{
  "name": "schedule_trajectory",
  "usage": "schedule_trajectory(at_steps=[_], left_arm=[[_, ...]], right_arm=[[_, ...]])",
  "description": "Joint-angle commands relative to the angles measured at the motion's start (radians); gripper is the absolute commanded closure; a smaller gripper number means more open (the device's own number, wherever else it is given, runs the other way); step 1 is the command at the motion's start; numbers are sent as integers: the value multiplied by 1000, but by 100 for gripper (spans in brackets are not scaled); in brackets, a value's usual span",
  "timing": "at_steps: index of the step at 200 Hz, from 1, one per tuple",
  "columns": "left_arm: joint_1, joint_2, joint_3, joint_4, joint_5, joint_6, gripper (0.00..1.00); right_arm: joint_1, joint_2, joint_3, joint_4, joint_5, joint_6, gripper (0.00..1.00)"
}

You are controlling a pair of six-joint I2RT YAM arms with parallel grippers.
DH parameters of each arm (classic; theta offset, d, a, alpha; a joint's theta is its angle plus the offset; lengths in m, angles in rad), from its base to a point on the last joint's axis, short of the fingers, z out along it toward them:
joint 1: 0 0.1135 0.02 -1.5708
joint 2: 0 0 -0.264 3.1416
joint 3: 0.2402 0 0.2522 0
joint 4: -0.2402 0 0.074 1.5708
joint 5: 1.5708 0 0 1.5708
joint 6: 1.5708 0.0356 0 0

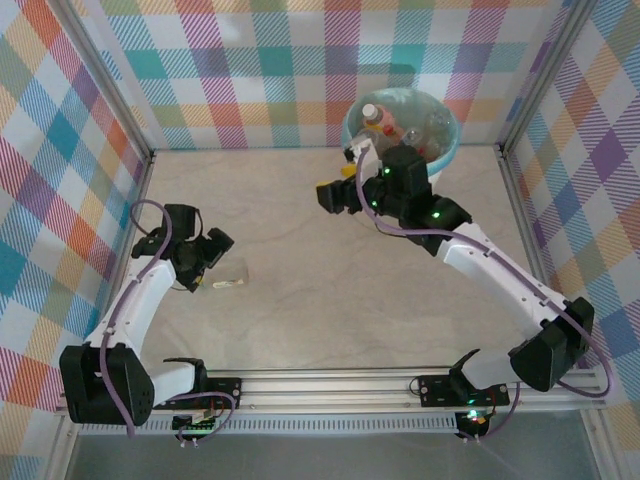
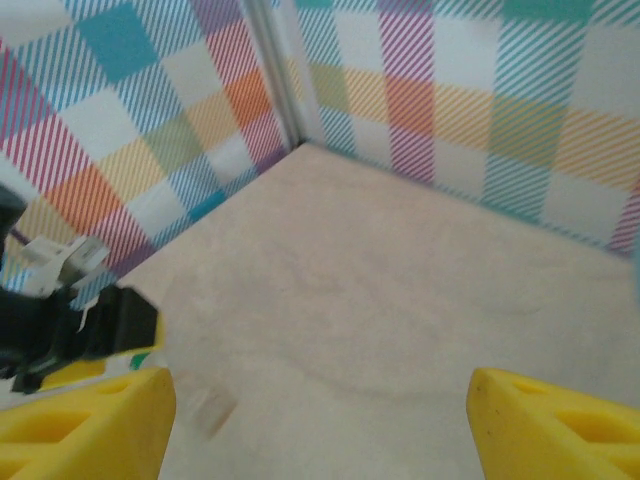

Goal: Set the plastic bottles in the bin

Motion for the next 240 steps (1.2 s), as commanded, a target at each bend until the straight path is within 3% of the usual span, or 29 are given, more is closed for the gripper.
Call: schedule_trajectory(at_steps=[1, 36, 76, 124, 159, 240], left_arm=[[43, -4, -39, 91, 61, -114, 0], [154, 25, -107, 134, 109, -170, 0], [259, 54, -156, 158, 88, -170, 0], [298, 164, -199, 266, 148, -209, 0], [347, 211, -208, 328, 140, -247, 11], [360, 286, -220, 413, 186, -294, 41]], right_arm=[[23, 10, -29, 46, -39, 39, 23], [35, 5, -72, 48, -51, 62, 23], [34, -6, -97, 48, -43, 45, 22], [35, -14, -117, 43, -33, 28, 21], [35, -23, -131, 43, -35, 29, 21], [35, -32, -130, 23, -16, 8, 21]])
